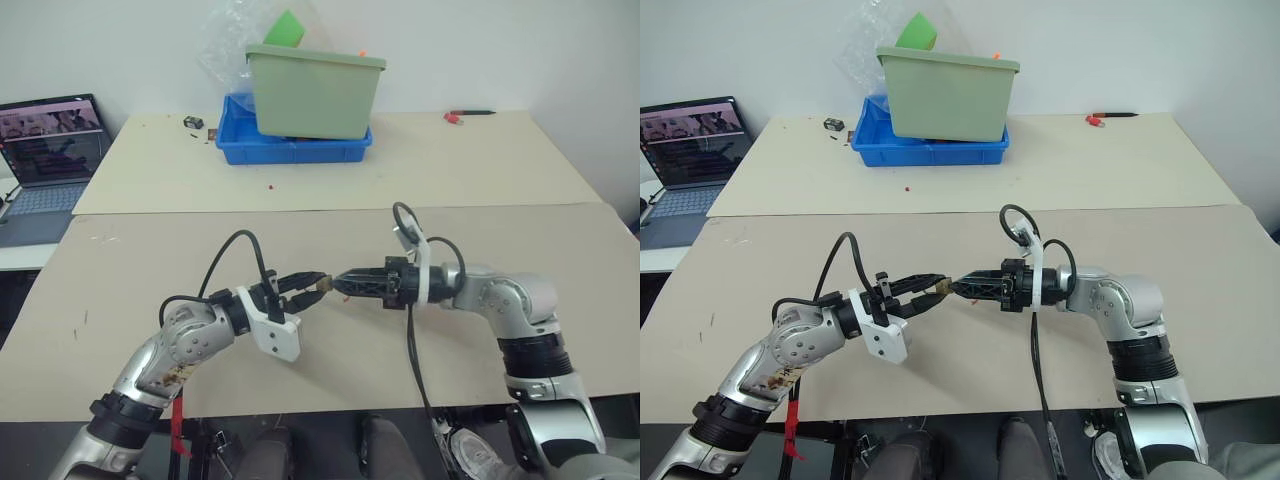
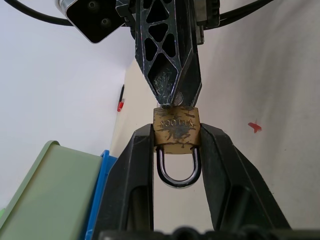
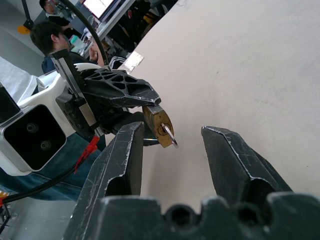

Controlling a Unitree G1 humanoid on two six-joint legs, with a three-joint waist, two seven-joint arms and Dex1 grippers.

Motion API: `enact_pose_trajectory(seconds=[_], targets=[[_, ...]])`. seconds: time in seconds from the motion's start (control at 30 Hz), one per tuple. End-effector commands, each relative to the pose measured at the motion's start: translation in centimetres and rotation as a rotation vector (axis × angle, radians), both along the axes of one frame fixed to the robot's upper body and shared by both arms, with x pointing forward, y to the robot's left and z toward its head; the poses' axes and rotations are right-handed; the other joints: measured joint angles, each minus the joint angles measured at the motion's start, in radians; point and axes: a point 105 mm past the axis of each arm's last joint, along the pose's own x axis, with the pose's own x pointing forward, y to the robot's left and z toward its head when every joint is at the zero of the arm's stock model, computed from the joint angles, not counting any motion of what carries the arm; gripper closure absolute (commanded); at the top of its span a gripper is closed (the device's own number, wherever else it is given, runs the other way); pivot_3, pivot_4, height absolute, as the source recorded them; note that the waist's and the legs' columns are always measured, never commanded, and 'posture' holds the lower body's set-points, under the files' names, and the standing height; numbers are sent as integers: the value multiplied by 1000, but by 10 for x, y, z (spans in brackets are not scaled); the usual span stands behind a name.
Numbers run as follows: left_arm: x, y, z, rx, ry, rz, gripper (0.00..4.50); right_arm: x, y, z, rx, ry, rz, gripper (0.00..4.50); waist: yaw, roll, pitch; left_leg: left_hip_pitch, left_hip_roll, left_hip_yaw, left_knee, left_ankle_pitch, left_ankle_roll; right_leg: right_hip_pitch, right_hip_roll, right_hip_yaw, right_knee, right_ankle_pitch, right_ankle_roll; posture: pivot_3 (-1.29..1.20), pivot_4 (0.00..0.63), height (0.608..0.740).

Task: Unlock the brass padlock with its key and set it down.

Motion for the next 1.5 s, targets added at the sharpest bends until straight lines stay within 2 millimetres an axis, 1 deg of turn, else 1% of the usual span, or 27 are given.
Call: enact_pose_trajectory(seconds=[0.03,0.13,0.17,0.27,0.3,0.63,0.77,0.83,0.93,1.03,1.1,1.17,1.3,1.37,1.4,1.43,1.47,1.5], targets=[[-4,0,13,-24,-42,-10,3699,-4,-3,14,43,-29,25,2170,0,0,0,0,0,0,0,0,0,0,0,0,0,0,0,0,150,740],[-4,0,13,-23,-42,-9,3699,-4,-4,14,45,-30,23,2923,0,0,0,0,0,0,0,0,0,0,0,0,0,0,0,0,150,740],[-4,0,13,-22,-42,-9,3699,-4,-4,15,47,-31,22,3322,0,0,0,0,0,0,0,0,0,0,0,0,0,0,0,0,150,740],[-4,0,13,-23,-42,-8,3699,-4,-5,16,48,-32,20,4311,1,0,0,0,0,0,0,0,0,0,0,0,0,0,0,0,150,740],[-4,0,13,-23,-43,-7,3699,-4,-5,16,48,-33,20,4478,0,0,0,0,0,0,0,0,0,0,0,0,0,0,0,0,150,740],[-4,0,13,-26,-44,-6,3699,-3,-2,15,43,-24,23,4478,0,0,0,0,0,0,0,0,0,0,0,0,0,0,0,0,150,740],[-4,0,14,-26,-48,-6,3699,4,2,7,20,100,-19,4478,-2,0,0,0,0,0,0,0,0,0,0,0,0,0,0,0,150,740],[-5,-1,15,-31,-53,-11,3699,10,4,0,26,221,-51,4478,-1,0,0,0,0,0,0,0,0,0,0,0,0,0,0,0,150,740],[-4,-2,15,-32,-56,-11,3699,18,-1,-11,10,360,-98,4478,0,0,0,0,0,0,0,0,0,0,0,0,0,0,0,0,150,740],[-4,-2,15,-32,-54,-9,3699,20,-4,-13,11,428,-117,4478,0,0,0,0,0,0,0,0,0,0,0,0,0,0,0,0,150,740],[-4,-2,15,-32,-54,-8,3699,20,-5,-15,-7,437,-122,4478,1,0,0,-1,0,0,0,0,0,-1,0,0,0,0,0,0,150,740],[-4,-2,15,-34,-54,-7,3699,21,-6,-18,-37,399,-144,4478,0,0,0,-1,0,0,0,0,0,-1,0,0,0,0,0,0,150,740],[-4,-1,15,-34,-52,-4,3699,25,-7,-17,-41,346,-179,4478,-1,0,0,0,0,0,0,0,0,0,0,0,1,0,0,0,150,740],[-4,-1,15,-35,-49,-2,3699,28,-9,-16,-39,332,-200,3843,-2,0,0,0,0,0,0,0,0,0,0,0,1,0,0,0,150,740],[-4,-1,15,-37,-46,-1,3699,28,-9,-14,-37,318,-199,3649,-3,0,0,0,0,0,0,0,0,0,0,0,1,0,0,0,150,740],[-4,0,15,-38,-43,0,3699,28,-10,-13,-28,312,-201,3204,-2,0,0,0,0,0,0,0,0,0,0,0,1,0,0,0,150,740],[-4,0,15,-38,-41,1,3699,28,-10,-12,-26,305,-199,2941,-2,0,0,0,0,0,0,0,0,-1,0,0,1,0,0,0,150,740],[-4,0,14,-39,-41,1,3699,29,-10,-11,-36,288,-203,2490,-1,0,0,0,0,0,0,0,0,-1,0,0,1,0,0,0,150,740]])
